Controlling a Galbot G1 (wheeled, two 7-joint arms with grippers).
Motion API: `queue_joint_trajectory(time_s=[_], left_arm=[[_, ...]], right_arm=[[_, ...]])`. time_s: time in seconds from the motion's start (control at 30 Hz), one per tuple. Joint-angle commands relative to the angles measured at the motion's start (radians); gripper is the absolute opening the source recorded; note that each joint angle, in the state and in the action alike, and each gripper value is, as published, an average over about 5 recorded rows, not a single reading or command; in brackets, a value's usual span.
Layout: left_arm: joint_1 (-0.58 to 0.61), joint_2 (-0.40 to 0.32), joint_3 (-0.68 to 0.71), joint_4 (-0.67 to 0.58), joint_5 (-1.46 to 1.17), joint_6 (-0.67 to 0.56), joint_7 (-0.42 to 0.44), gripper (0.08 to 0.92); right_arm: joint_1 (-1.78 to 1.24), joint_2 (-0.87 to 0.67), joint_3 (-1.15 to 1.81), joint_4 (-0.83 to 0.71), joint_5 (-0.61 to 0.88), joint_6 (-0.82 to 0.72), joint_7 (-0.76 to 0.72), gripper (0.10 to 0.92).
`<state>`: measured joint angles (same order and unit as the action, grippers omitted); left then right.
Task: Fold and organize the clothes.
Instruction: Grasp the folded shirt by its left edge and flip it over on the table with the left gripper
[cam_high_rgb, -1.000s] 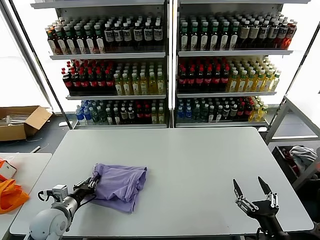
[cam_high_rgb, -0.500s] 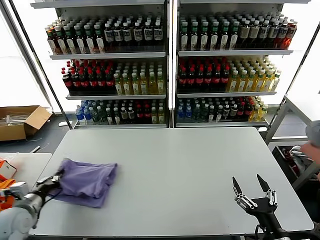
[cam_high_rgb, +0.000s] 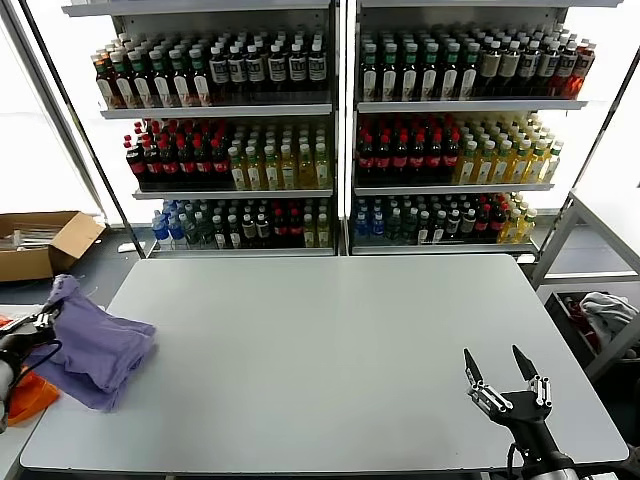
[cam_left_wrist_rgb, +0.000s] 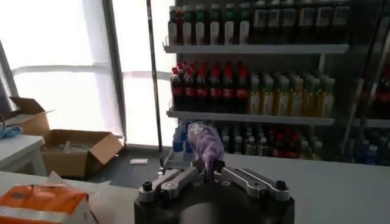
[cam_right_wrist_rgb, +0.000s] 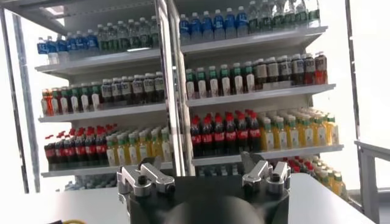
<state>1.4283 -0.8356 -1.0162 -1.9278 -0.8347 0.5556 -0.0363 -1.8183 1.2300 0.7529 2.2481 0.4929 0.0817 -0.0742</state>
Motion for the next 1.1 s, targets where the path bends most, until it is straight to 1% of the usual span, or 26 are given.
queue_joint_trajectory(time_s=[0.03,0.13,0.23,0.33,0.4,0.53,0.63,0.77,0.83,0.93,1.0,1.1], left_arm=[[-0.065,-0.04,0.411,-0.195,0.107,0.014,-0.003,0.121],[-0.117,-0.047,0.591,-0.195,0.125,0.008,0.003,0.121],[-0.185,-0.071,0.784,-0.158,0.086,-0.015,-0.025,0.121],[-0.278,-0.127,0.93,-0.086,-0.008,-0.044,-0.098,0.121],[-0.329,-0.17,0.986,-0.05,-0.059,-0.045,-0.12,0.121],[-0.385,-0.241,1.035,-0.024,-0.069,-0.055,-0.077,0.121],[-0.411,-0.275,1.056,-0.012,-0.072,-0.073,-0.073,0.121],[-0.446,-0.32,1.08,-0.002,-0.09,-0.102,-0.116,0.121],[-0.464,-0.349,1.094,0.006,-0.085,-0.129,-0.149,0.121],[-0.489,-0.385,1.105,0.034,-0.053,-0.178,-0.175,0.121],[-0.5,-0.397,1.104,0.054,-0.038,-0.197,-0.18,0.121],[-0.507,-0.395,1.098,0.084,-0.009,-0.216,-0.181,0.126]], right_arm=[[0.006,-0.006,0.003,-0.018,0.004,0.013,0.001,0.823],[0.004,-0.003,0.003,-0.02,0.003,0.013,0.003,0.823],[0.003,0.003,0.0,-0.021,-0.003,0.007,0.005,0.823],[-0.008,0.006,-0.006,-0.015,-0.014,-0.007,0.007,0.823],[-0.017,0.007,-0.008,-0.011,-0.021,-0.019,0.006,0.823],[-0.024,0.005,-0.01,-0.008,-0.028,-0.043,0.007,0.823],[-0.021,0.0,-0.018,-0.005,-0.024,-0.064,0.005,0.823],[-0.005,-0.014,-0.057,0.0,-0.016,-0.108,0.002,0.823],[0.011,-0.023,-0.089,0.001,-0.016,-0.135,0.004,0.823],[0.051,-0.036,-0.144,-0.003,-0.018,-0.179,0.012,0.823],[0.083,-0.044,-0.186,-0.009,-0.018,-0.205,0.02,0.823],[0.132,-0.059,-0.251,-0.023,-0.017,-0.234,0.035,0.823]])
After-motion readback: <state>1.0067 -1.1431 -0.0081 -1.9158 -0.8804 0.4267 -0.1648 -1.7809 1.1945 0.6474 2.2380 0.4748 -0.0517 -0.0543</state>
